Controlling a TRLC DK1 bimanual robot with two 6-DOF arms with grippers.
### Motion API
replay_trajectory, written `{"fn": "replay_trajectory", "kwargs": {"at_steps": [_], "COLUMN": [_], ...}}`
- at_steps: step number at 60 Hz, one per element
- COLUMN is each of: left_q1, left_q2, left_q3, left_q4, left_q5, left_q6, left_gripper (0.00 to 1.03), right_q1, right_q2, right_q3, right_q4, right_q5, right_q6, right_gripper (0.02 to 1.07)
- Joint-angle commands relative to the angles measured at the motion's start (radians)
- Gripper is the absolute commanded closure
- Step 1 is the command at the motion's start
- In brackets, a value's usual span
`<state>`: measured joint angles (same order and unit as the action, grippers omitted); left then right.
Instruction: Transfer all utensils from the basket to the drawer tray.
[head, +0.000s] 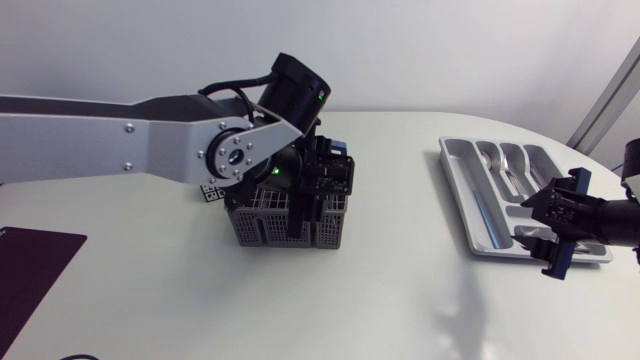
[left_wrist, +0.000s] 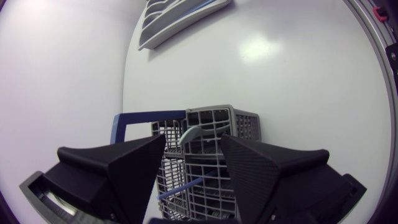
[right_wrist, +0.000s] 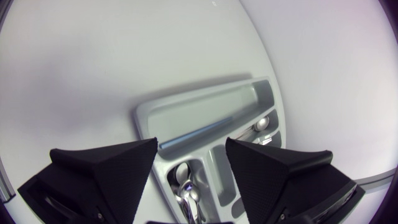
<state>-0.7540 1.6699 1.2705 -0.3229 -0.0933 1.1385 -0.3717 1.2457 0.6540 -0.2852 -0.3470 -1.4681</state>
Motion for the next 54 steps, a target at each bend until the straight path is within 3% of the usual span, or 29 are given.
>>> {"fn": "replay_trajectory", "kwargs": {"at_steps": [1, 30, 54], "left_q1": [-0.001, 0.027, 0.039], "left_q2": [0.040, 0.145, 0.195], "left_q3": [0.038, 0.168, 0.191], "left_q4": [0.002, -0.067, -0.088], "left_q5": [-0.014, -0.022, -0.022], "left_q6": [0.050, 0.102, 0.158], "left_gripper": [0.41, 0.49, 0.80], "right_q1": [0.057, 0.407, 0.530], "right_q2": [-0.054, -0.215, -0.212], "right_q3": [-0.037, -0.060, -0.097], "right_q4": [-0.028, -0.106, -0.060], "right_q5": [-0.009, -0.109, -0.119], "right_q6": [0.104, 0.646, 0.739], "right_gripper": [0.20, 0.15, 0.15]}}
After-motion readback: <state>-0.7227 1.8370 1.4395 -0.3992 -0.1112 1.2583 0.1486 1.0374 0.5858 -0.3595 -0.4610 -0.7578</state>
